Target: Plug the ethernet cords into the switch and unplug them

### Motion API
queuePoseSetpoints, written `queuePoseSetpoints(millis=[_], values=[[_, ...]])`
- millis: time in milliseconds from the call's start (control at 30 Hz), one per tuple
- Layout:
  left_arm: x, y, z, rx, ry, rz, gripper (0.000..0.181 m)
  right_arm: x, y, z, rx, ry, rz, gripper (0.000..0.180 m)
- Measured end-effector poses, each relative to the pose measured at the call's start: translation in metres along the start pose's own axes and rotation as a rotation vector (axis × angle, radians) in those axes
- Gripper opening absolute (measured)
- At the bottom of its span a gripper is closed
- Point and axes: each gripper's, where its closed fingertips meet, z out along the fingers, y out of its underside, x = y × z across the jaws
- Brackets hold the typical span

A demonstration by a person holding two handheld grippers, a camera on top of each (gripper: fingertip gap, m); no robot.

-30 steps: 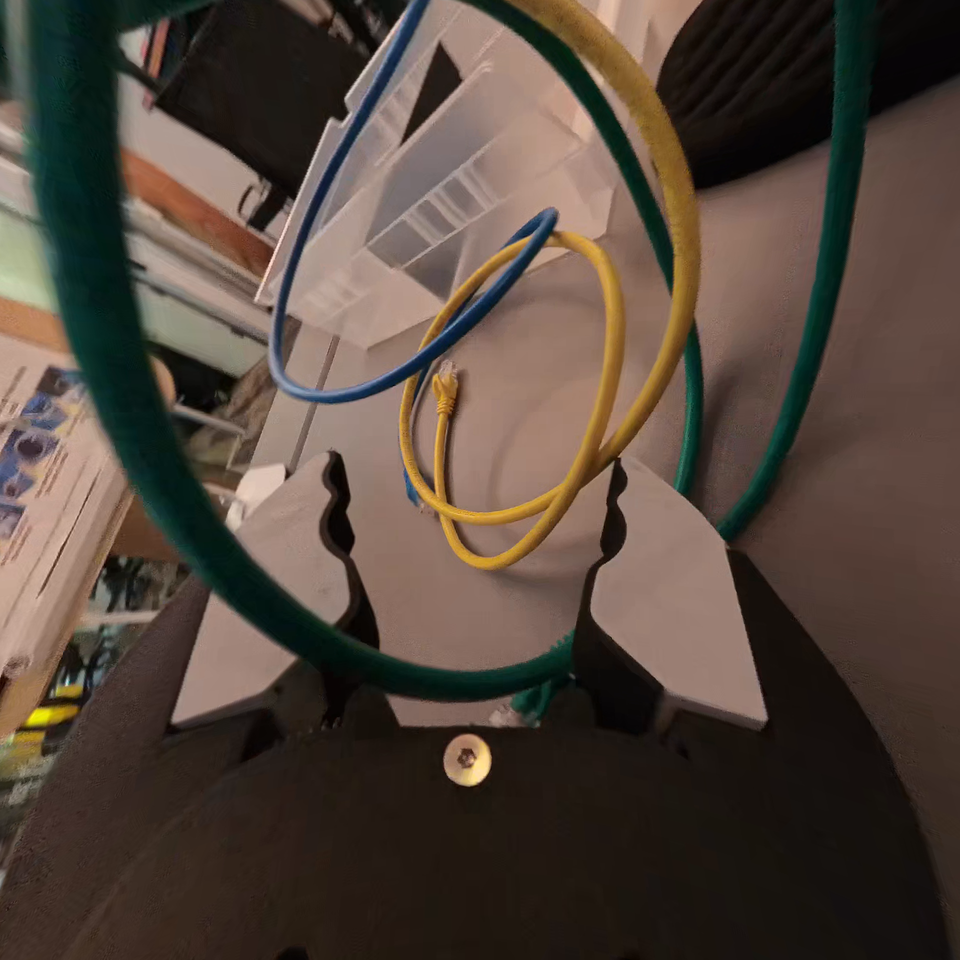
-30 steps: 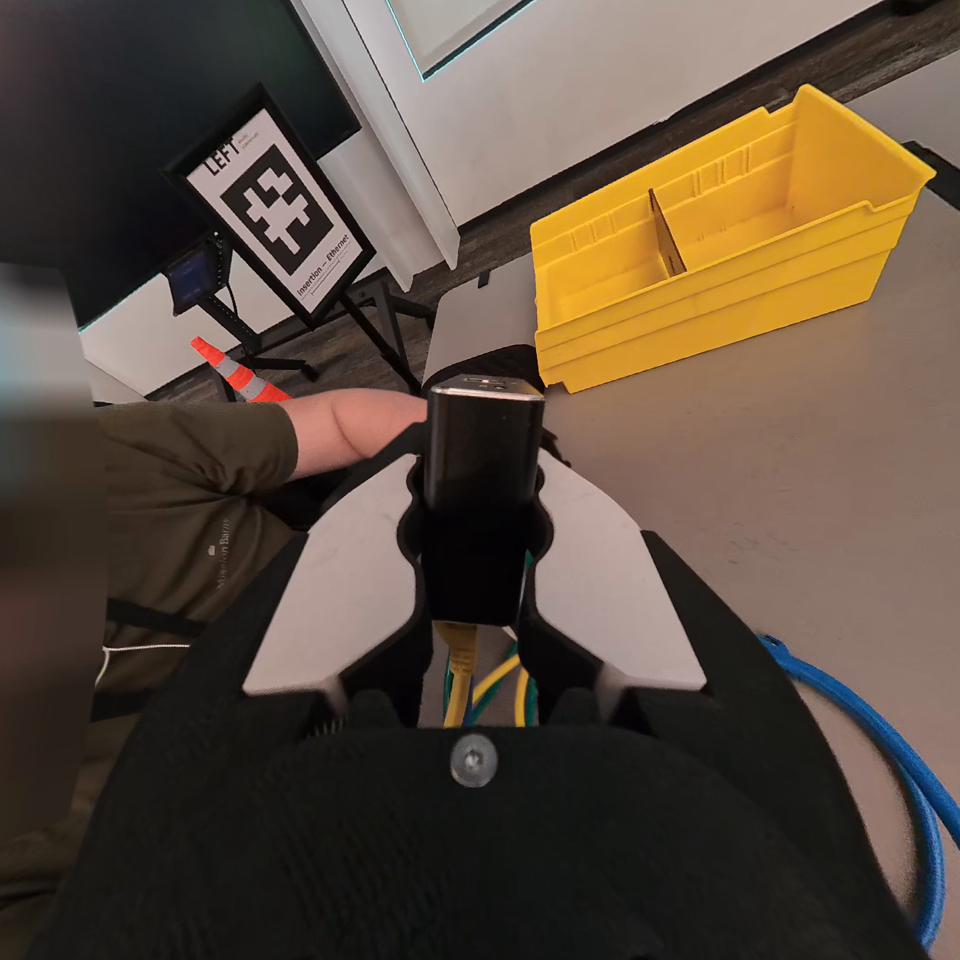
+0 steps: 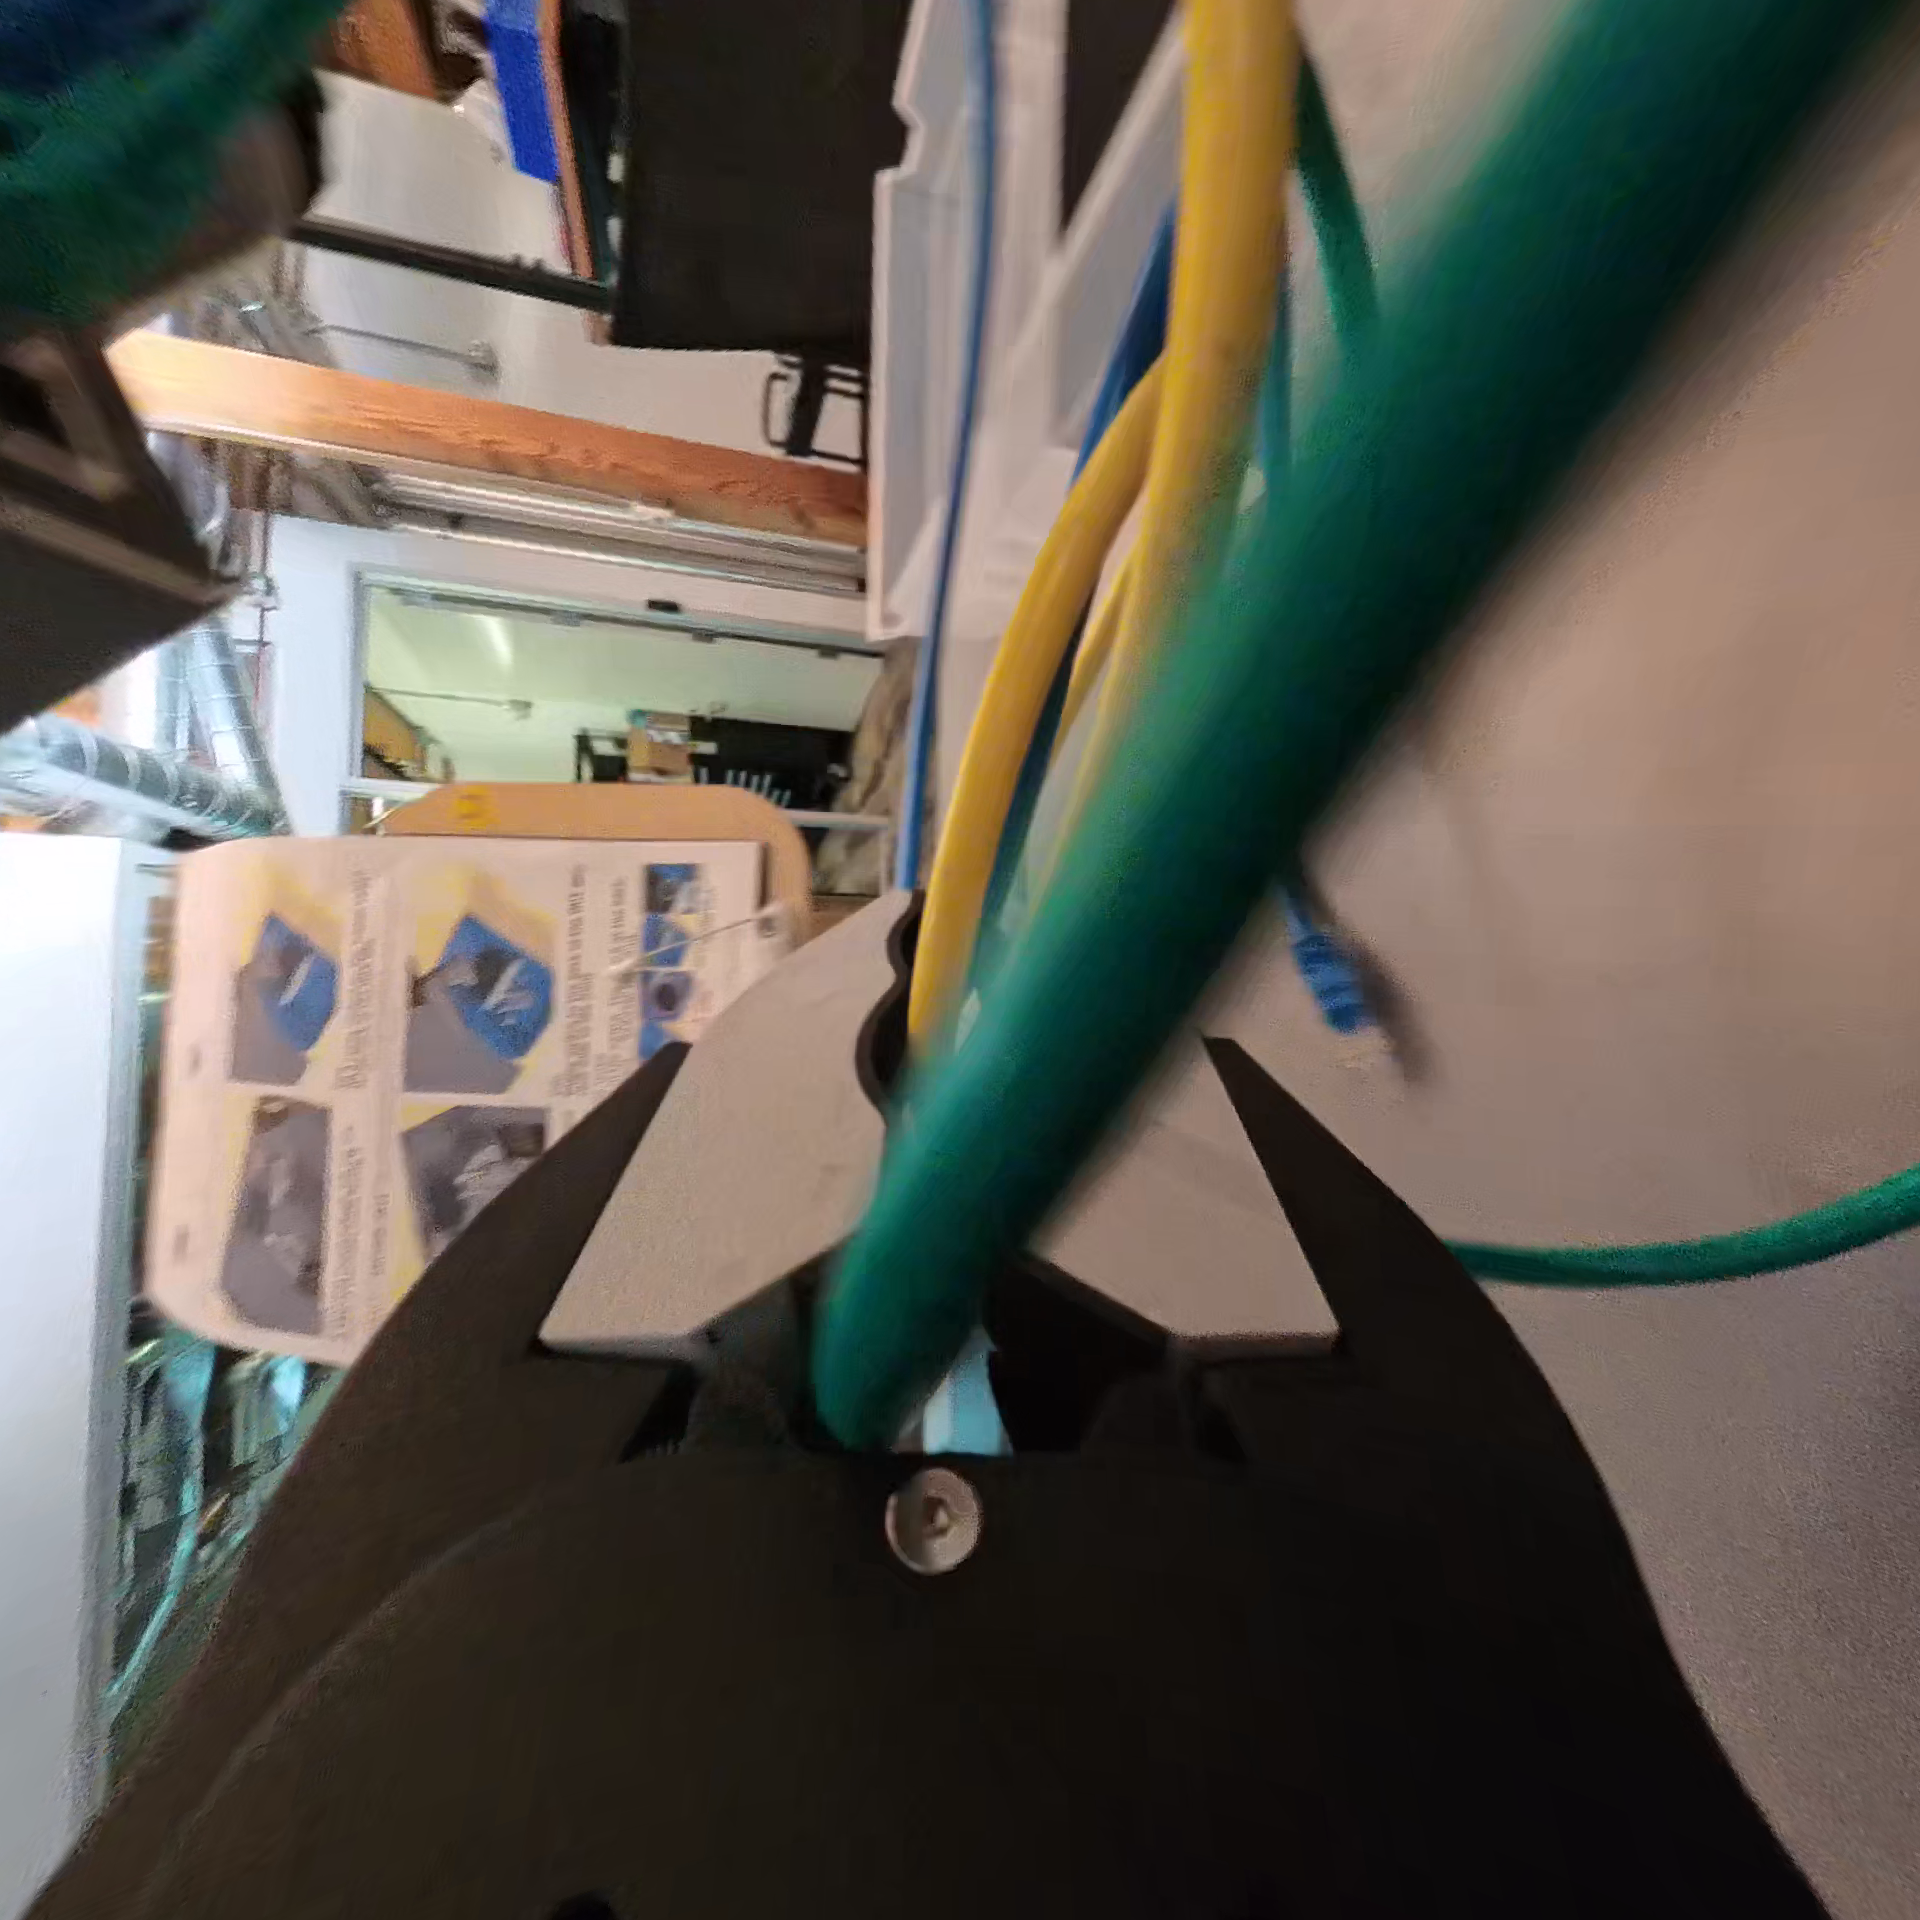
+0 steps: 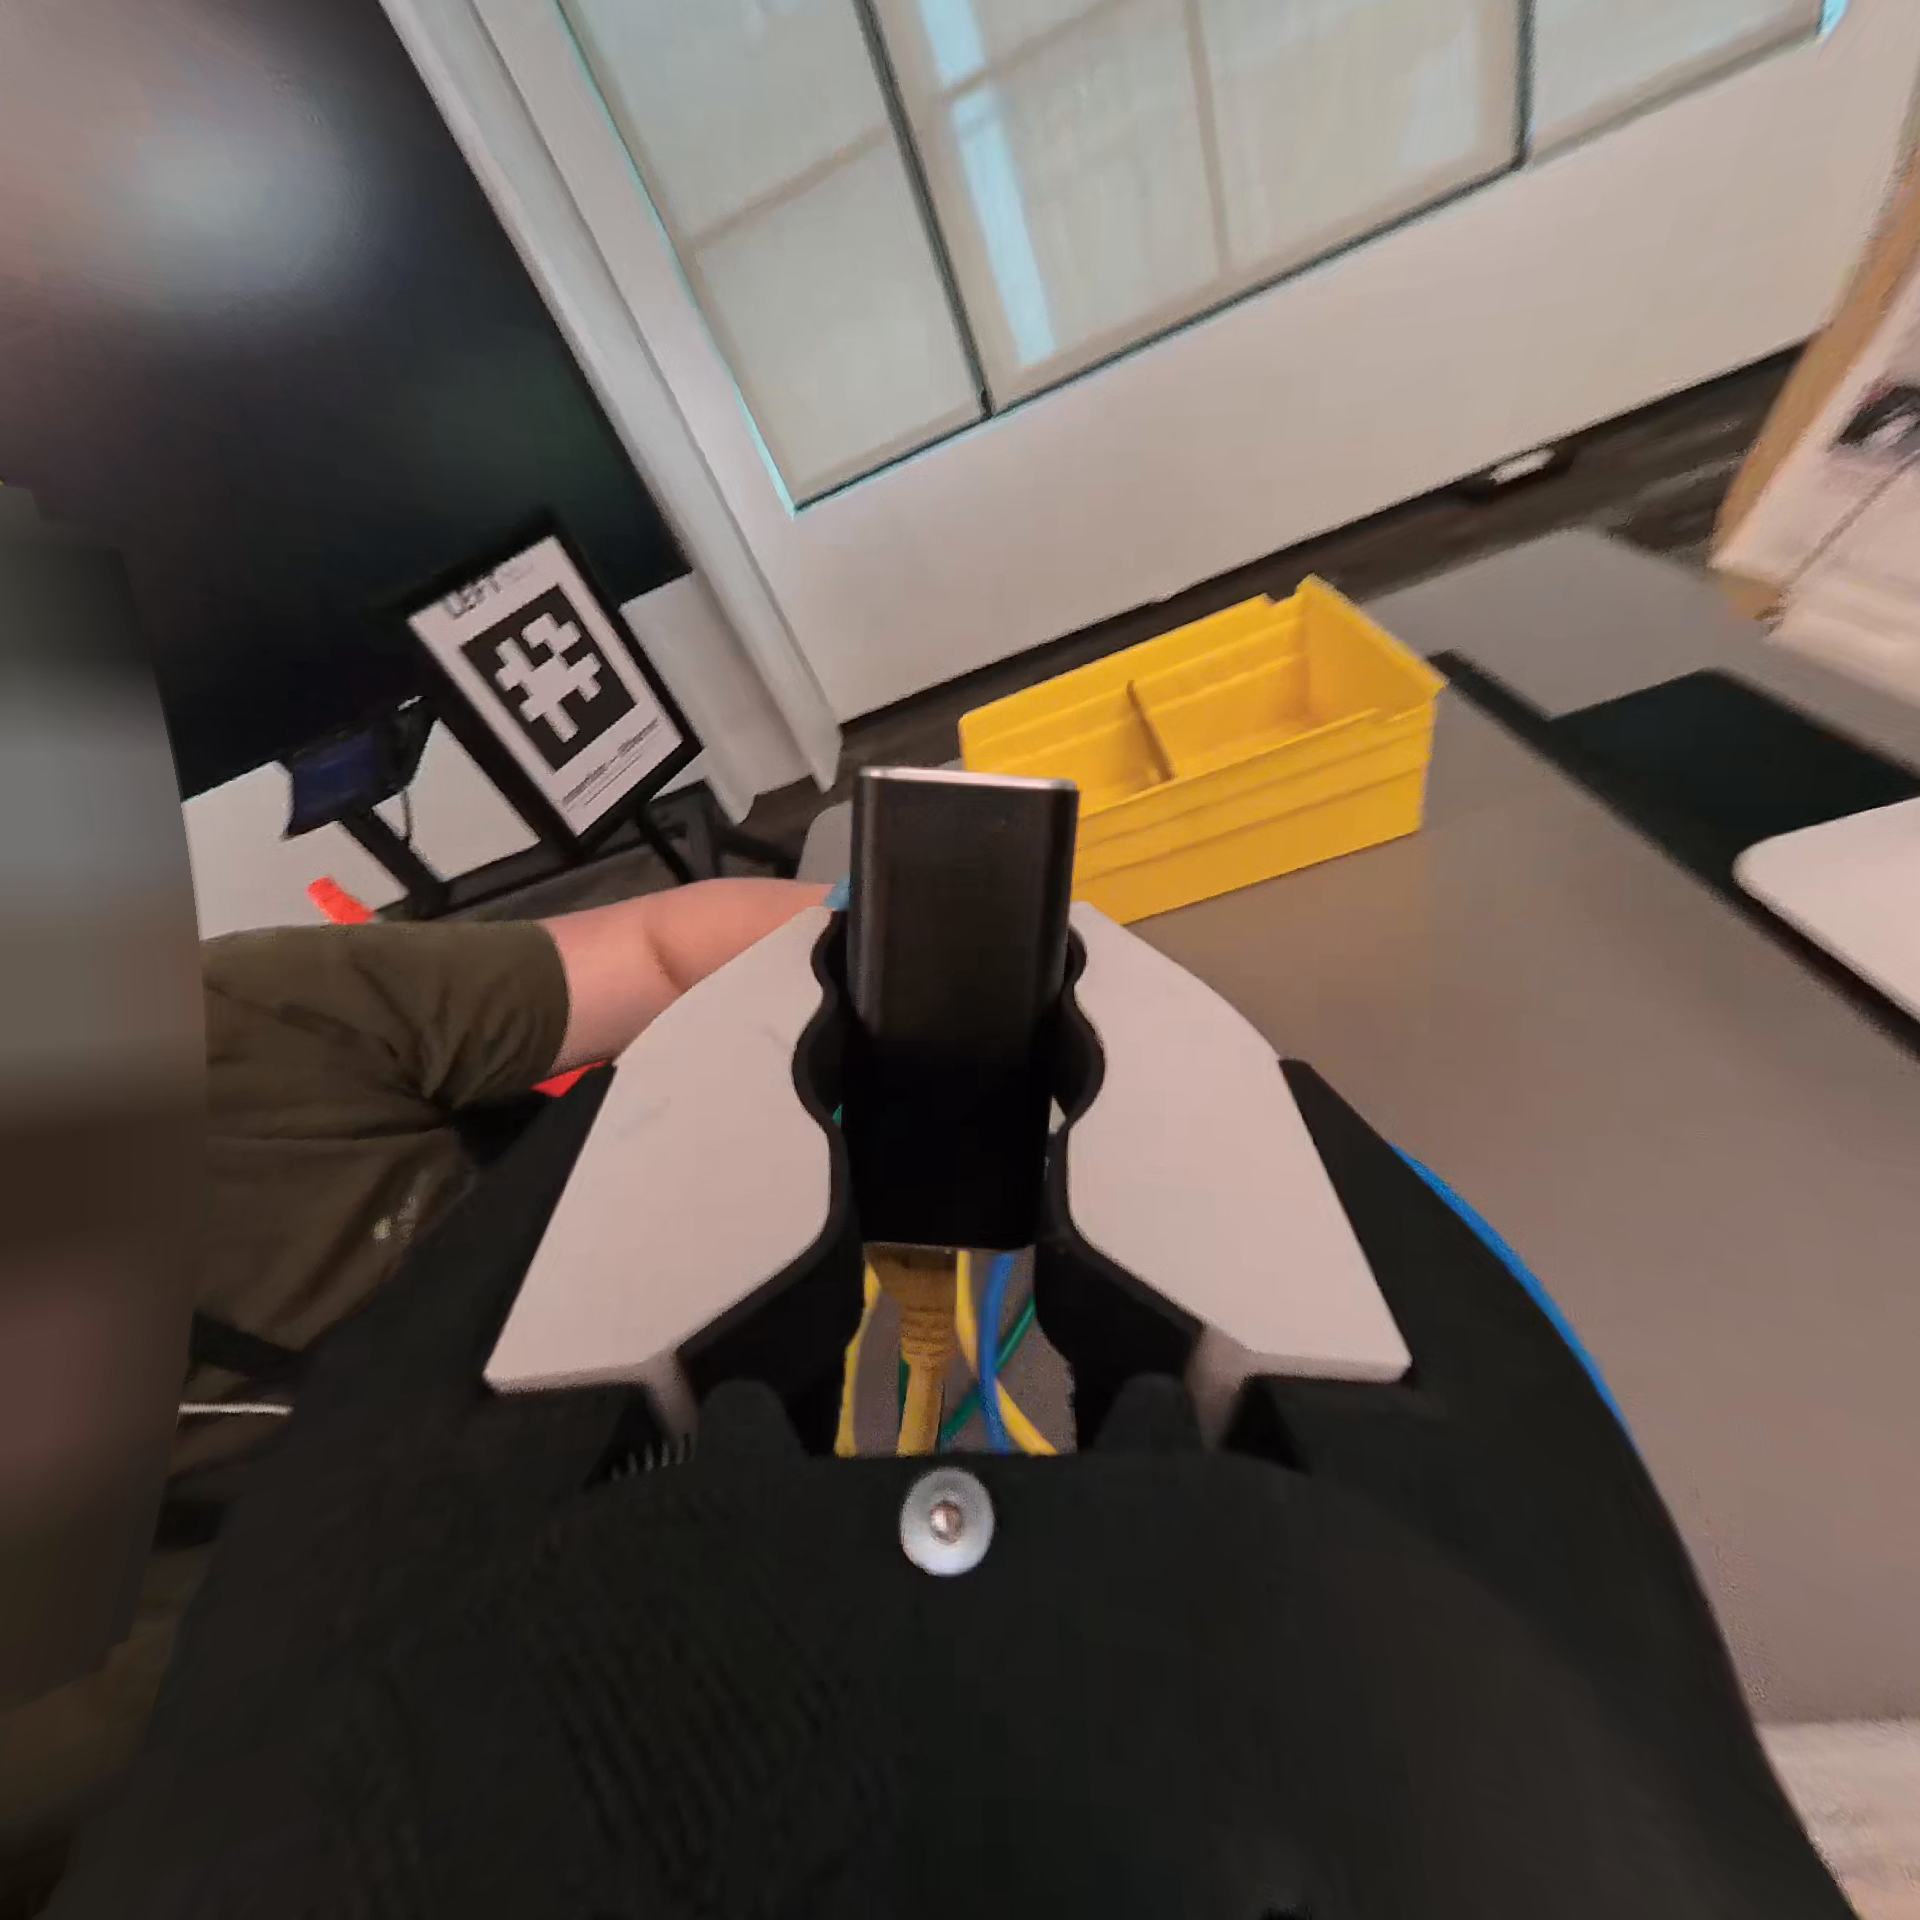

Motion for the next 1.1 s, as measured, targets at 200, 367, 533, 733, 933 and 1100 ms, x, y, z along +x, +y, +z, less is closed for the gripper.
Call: queuePoseSetpoints(millis=[200,367,533,733,933,1100], values=[[-0.103,0.002,0.009,-0.054,-0.105,0.036,0.005,0.018,-0.035,-0.066,0.264,0.143,-0.148,0.036],[-0.178,-0.017,0.051,-0.075,-0.075,0.014,0.005,0.040,-0.049,-0.122,0.438,0.323,-0.200,0.036],[-0.221,-0.052,0.117,-0.089,-0.105,-0.009,0.005,0.055,-0.051,-0.179,0.527,0.550,-0.231,0.036],[-0.216,-0.104,0.197,-0.012,-0.142,-0.029,0.007,0.063,-0.039,-0.236,0.500,0.848,-0.277,0.036],[-0.178,-0.127,0.256,0.017,-0.113,-0.138,0.005,0.080,-0.016,-0.269,0.400,1.027,-0.223,0.037],[-0.145,-0.138,0.267,0.064,-0.045,-0.196,0.005,0.080,-0.017,-0.268,0.432,0.978,-0.207,0.036]])
